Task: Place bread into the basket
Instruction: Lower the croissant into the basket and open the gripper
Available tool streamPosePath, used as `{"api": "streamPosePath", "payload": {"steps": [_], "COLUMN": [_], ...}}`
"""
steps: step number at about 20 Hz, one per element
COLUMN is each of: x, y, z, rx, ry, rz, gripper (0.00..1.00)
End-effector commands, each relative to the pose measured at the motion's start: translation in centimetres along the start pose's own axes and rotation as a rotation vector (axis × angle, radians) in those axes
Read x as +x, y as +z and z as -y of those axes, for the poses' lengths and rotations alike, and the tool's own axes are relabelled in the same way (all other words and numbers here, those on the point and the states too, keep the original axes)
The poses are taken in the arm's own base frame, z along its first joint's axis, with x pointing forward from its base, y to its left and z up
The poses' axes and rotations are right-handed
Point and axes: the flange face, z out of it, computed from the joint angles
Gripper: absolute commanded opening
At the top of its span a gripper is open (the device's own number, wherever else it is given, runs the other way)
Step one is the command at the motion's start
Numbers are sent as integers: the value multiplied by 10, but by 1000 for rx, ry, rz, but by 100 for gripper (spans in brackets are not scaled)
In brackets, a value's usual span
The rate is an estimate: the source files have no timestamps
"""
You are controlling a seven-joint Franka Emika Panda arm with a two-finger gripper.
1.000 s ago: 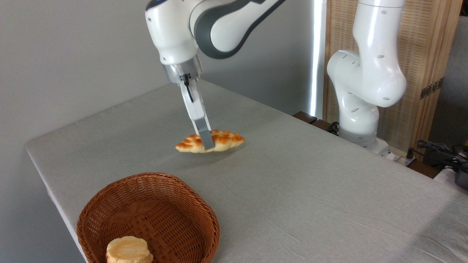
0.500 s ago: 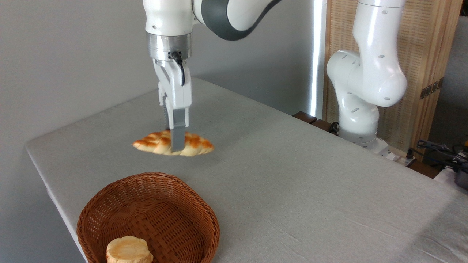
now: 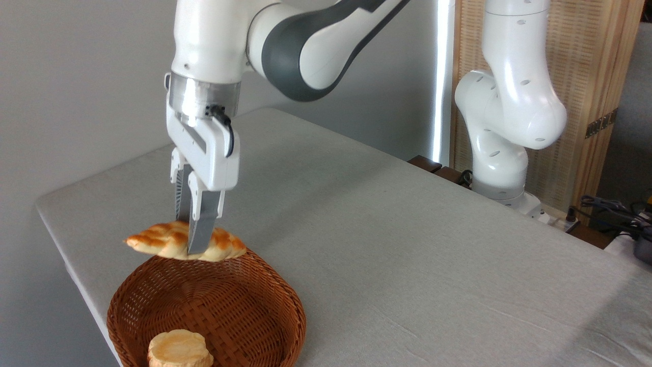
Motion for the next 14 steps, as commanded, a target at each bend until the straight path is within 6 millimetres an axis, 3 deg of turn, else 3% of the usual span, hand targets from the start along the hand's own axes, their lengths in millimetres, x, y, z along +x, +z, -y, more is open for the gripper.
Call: {"api": "streamPosePath", "payload": {"steps": [1, 7, 14], "x": [0, 2, 4], "y": [11, 27, 28], "z": [19, 21, 18], "rx": [27, 41, 34], "ry": [-60, -61, -63], "rz": [-31, -44, -44], "gripper": [95, 100, 100]}}
